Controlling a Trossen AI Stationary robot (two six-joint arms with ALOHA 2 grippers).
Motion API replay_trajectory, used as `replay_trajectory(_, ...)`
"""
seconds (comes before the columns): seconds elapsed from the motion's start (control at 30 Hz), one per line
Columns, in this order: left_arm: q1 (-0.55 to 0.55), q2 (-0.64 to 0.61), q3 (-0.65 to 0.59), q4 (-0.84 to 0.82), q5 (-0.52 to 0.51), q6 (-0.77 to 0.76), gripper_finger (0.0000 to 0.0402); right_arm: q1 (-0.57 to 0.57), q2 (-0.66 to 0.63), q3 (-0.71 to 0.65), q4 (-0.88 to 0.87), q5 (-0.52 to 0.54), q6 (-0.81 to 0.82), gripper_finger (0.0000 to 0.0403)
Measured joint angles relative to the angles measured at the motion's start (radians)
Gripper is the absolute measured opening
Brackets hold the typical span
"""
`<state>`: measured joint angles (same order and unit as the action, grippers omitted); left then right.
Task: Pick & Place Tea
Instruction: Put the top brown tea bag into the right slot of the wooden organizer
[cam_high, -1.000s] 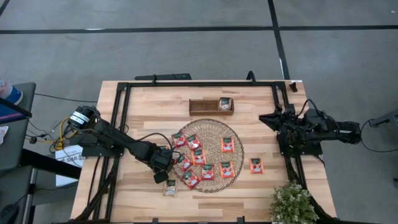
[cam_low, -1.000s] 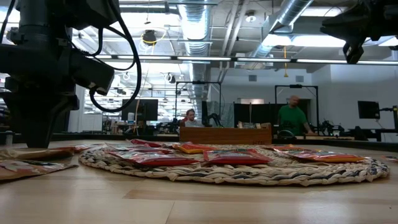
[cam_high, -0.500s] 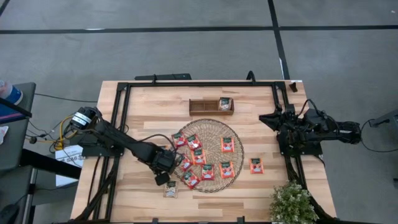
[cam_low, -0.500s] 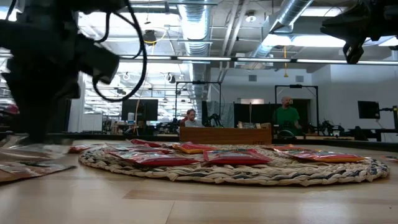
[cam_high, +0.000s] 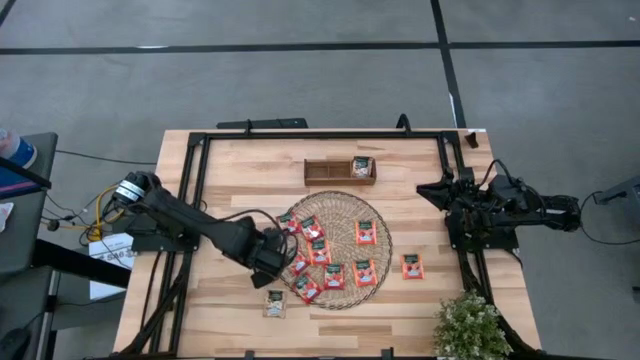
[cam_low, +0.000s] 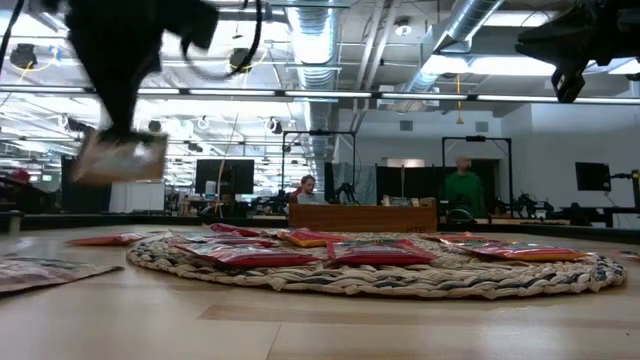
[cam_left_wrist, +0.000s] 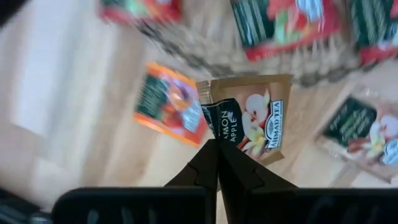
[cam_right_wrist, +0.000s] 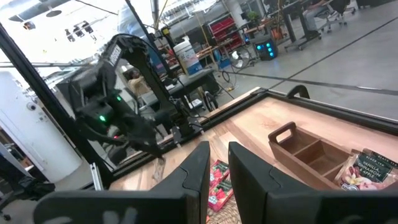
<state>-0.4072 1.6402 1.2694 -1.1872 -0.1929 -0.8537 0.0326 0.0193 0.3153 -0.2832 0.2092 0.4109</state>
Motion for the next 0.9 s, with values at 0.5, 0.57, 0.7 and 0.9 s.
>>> replay_trajectory(0.5, 0.002, -0.003, 0.253, -0.138, -0.573, 0.252, 0.0, 0.0, 0.0, 0.0, 0.0, 0.002, -0.001, 0.0052)
replay_trajectory(0.57, 0.002, -0.003, 0.254, -0.1, -0.643, 0.336, 0.0, 0.0, 0.0, 0.0, 0.0, 0.002, -0.001, 0.0052)
replay_trajectory(0.7, 0.005, -0.003, 0.254, -0.008, -0.74, 0.527, 0.0, 0.0, 0.0, 0.0, 0.0, 0.002, -0.002, 0.0052)
replay_trajectory(0.9, 0.028, -0.003, 0.254, 0.101, -0.774, 0.659, 0.0, 0.0, 0.0, 0.0, 0.0, 0.002, -0.002, 0.0052)
